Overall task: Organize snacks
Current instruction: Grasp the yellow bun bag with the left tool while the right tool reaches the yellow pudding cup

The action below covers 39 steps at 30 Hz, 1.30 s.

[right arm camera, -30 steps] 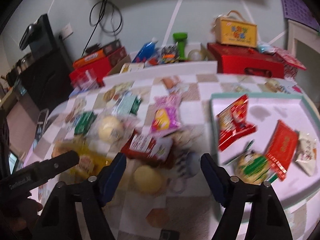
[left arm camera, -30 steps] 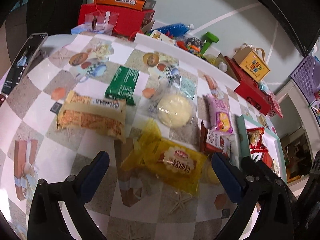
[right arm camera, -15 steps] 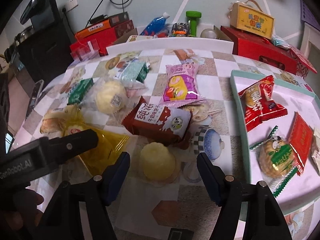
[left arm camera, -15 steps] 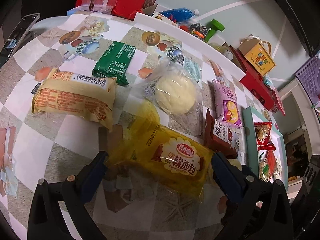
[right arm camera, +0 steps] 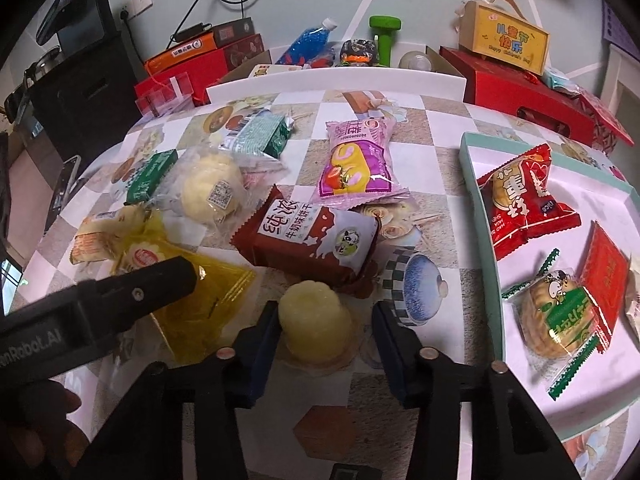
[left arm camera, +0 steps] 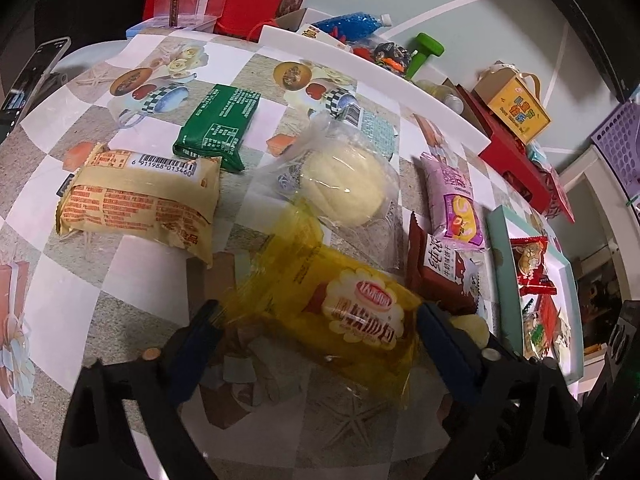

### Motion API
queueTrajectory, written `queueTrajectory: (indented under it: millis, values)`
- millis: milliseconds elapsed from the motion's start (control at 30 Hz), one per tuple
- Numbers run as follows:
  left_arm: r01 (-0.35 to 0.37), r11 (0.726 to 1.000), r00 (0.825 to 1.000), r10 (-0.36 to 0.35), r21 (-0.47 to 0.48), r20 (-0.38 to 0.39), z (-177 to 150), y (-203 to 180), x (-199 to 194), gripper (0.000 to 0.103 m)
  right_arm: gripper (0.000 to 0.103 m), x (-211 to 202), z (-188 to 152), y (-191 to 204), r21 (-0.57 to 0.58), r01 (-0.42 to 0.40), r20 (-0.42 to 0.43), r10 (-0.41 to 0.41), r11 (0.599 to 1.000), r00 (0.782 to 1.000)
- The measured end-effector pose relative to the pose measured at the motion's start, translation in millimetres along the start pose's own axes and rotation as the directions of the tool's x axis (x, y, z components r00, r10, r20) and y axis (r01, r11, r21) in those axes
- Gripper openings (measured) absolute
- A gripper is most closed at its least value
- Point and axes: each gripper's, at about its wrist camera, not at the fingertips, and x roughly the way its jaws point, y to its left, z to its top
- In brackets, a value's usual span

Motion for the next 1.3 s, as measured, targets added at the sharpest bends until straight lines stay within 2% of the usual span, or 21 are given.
queueTrajectory:
  millis: [133, 167, 200, 233, 333, 433, 600, 900, 1300]
  values:
    - [0.009, 1.0, 1.0, -0.009, 0.013, -0.003, 0, -4, 1, 0.091, 0.045, 0, 0, -1, -0.001, -0.008, 0.0, 0.008, 1.0, 1.0]
    - [0.016, 1.0, 1.0, -0.016, 0.014, -0.002, 0, -5, 1, 0.087, 0.044, 0, 0, -1, -0.001, -0.01, 0.0, 0.01, 1.0, 1.0]
    - [0.034, 0.999, 0.999, -0.034, 0.011, -0.002, -1, -5, 1, 0.076, 0.044, 0, 0, -1, 0.0, -0.011, 0.0, 0.011, 1.0, 1.0]
    - [0.056, 0.998, 0.998, -0.056, 0.003, -0.006, -1, -4, 1, 0.075, 0.044, 0, 0, -1, 0.0, -0.011, -0.001, 0.011, 1.0, 1.0]
    - [0.054, 0.998, 0.999, -0.054, 0.008, -0.001, -1, -5, 1, 0.074, 0.044, 0, 0, -1, 0.001, -0.013, -0.001, 0.013, 1.0, 1.0]
    - [0.078, 0.997, 0.997, -0.078, -0.002, 0.002, -1, -4, 1, 0.067, 0.044, 0, 0, -1, 0.001, -0.014, -0.001, 0.014, 1.0, 1.0]
    - [0.081, 0.997, 0.997, -0.082, 0.002, 0.004, -1, -5, 0, 0.065, 0.039, -1, 0, -1, -0.003, -0.02, 0.004, 0.02, 1.0, 1.0]
    - [0.104, 0.995, 0.995, -0.104, 0.004, 0.011, 0, -6, -4, 0.061, 0.039, -4, 1, -2, 0.006, -0.035, 0.012, 0.035, 0.999, 0.999]
    - [0.133, 0.991, 0.99, -0.132, -0.002, 0.048, 4, -6, -18, 0.06, 0.039, -20, 6, -3, 0.012, -0.063, 0.059, 0.063, 0.998, 0.996]
